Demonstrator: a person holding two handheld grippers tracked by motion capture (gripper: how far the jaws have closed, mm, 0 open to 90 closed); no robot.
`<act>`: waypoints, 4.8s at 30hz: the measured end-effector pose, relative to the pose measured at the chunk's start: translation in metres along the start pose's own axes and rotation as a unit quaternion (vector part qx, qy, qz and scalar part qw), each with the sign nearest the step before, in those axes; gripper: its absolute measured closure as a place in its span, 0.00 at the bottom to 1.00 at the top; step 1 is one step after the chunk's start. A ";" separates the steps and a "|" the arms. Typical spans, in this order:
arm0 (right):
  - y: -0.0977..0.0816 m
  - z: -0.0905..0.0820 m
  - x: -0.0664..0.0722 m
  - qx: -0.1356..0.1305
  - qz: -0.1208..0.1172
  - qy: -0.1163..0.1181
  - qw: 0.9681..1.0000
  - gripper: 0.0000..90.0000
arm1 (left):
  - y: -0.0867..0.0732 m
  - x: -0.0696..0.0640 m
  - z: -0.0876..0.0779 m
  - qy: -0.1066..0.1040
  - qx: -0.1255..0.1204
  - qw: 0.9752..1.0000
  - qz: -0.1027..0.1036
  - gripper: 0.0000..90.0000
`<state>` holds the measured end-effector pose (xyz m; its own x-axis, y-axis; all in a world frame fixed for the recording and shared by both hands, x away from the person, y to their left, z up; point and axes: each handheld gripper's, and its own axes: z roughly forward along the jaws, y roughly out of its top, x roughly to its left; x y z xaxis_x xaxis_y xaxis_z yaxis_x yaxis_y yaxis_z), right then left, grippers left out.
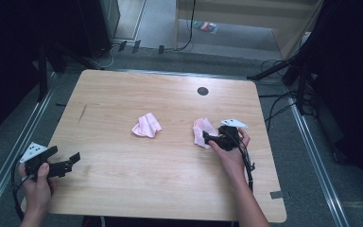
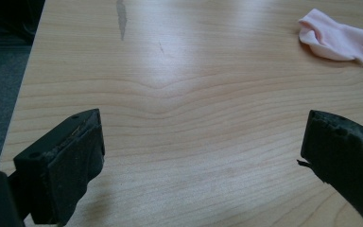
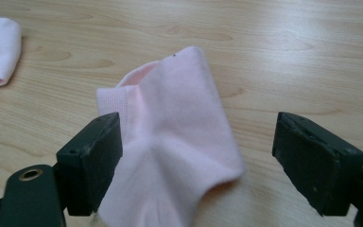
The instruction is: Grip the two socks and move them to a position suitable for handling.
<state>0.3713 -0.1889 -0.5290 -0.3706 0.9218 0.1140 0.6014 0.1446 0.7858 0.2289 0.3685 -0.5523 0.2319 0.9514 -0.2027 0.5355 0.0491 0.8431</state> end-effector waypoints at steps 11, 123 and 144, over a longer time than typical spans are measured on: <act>-0.002 0.017 0.014 0.022 -0.032 -0.014 0.999 0.49 | 0.000 0.001 0.000 -0.006 0.000 1.000 0.000 0.00; -0.088 -0.044 0.204 0.044 -0.150 0.120 0.980 0.67 | 0.009 -0.174 0.058 -0.181 0.028 0.981 0.056 0.52; -0.068 -0.065 0.176 0.000 -0.063 0.134 0.989 0.99 | 0.006 -0.194 0.070 -0.207 0.056 0.975 0.065 0.51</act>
<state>0.2195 -0.0603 -0.5229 -0.6164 0.7684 0.1722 0.5390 0.2523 0.8037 0.2436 0.1629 -0.5425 0.5990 0.7418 -0.3017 0.5601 -0.1188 0.8199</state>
